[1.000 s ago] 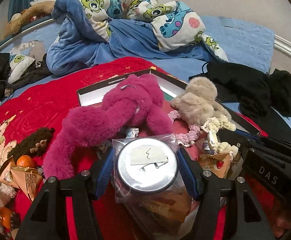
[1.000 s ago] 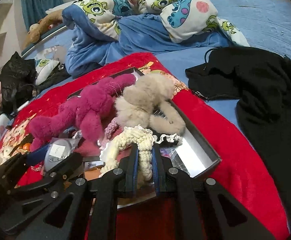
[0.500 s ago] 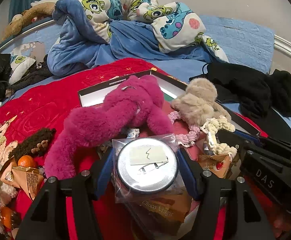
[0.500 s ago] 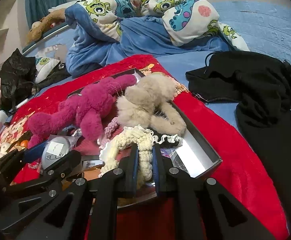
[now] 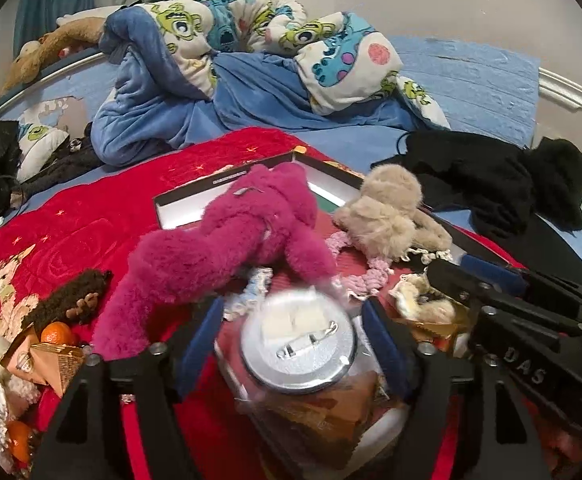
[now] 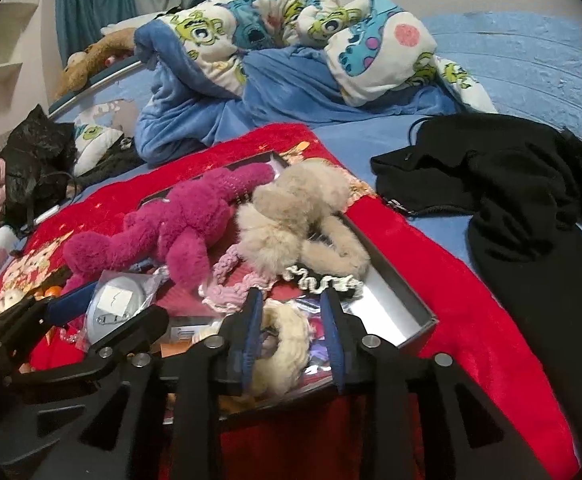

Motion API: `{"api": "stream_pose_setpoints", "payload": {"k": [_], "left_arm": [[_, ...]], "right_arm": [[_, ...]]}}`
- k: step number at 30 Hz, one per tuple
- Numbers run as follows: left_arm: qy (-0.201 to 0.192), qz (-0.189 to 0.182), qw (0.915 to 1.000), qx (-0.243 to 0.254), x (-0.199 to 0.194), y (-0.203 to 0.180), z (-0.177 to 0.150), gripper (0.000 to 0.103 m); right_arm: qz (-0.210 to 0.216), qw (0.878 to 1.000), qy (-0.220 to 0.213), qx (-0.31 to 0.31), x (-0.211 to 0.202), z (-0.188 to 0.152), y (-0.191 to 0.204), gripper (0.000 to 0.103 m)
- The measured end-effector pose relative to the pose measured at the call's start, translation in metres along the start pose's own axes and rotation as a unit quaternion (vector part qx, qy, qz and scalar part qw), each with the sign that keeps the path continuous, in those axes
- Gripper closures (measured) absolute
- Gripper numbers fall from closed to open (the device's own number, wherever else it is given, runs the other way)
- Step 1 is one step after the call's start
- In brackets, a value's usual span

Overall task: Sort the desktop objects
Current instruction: 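Lower the tin and scrunchie into the black box and open both grippers, then move both grippers back from the box toward the loose items on the blanket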

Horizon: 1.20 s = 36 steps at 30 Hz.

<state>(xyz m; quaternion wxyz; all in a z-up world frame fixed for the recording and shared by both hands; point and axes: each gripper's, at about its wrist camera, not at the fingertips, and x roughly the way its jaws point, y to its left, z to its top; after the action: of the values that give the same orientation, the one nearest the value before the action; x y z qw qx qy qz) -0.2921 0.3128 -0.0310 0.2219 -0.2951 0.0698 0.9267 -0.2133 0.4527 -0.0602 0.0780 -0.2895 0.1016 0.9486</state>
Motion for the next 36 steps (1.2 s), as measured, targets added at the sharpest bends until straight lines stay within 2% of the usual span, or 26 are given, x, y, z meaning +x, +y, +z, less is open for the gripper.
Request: {"api": "stream_pose_setpoints", "payload": {"k": [1,2,4,5,6,7,24,31,36], "left_arm": [[0.000,0.010,0.9999,-0.007,-0.001,0.005,0.000,0.008],[-0.004,0.010,0.9998,-0.017,-0.003,0.010,0.001,0.005],[-0.017,-0.008,0.9993,-0.034,-0.008,0.018,0.001,0.000],[-0.018,-0.010,0.9991,-0.037,-0.009,0.021,0.001,0.000],[-0.019,-0.012,0.9990,-0.038,-0.010,0.023,0.002,0.000],[-0.020,-0.015,0.9990,-0.037,-0.011,0.023,0.003,0.000],[-0.028,-0.001,0.9991,-0.031,-0.019,0.023,0.004,0.000],[-0.023,0.003,0.9985,-0.049,-0.035,0.034,0.006,0.000],[-0.025,0.029,0.9976,-0.058,-0.062,0.051,0.005,0.000]], "right_arm": [[0.000,1.000,-0.004,0.008,-0.001,0.000,-0.003,0.063],[0.001,1.000,-0.006,0.015,-0.002,0.000,-0.006,0.059],[0.015,0.999,-0.016,0.034,-0.007,0.001,-0.014,0.039],[0.018,0.999,-0.023,0.040,-0.010,0.002,-0.016,0.033],[0.015,0.998,-0.031,0.044,-0.013,0.002,-0.018,0.023],[0.013,0.998,-0.039,0.047,-0.017,0.002,-0.019,0.019],[0.010,0.998,-0.045,0.049,-0.023,0.003,-0.018,0.017],[0.016,0.997,-0.056,0.050,-0.033,0.005,-0.010,0.017],[0.041,0.996,-0.064,0.047,-0.043,0.008,0.009,0.016]]}}
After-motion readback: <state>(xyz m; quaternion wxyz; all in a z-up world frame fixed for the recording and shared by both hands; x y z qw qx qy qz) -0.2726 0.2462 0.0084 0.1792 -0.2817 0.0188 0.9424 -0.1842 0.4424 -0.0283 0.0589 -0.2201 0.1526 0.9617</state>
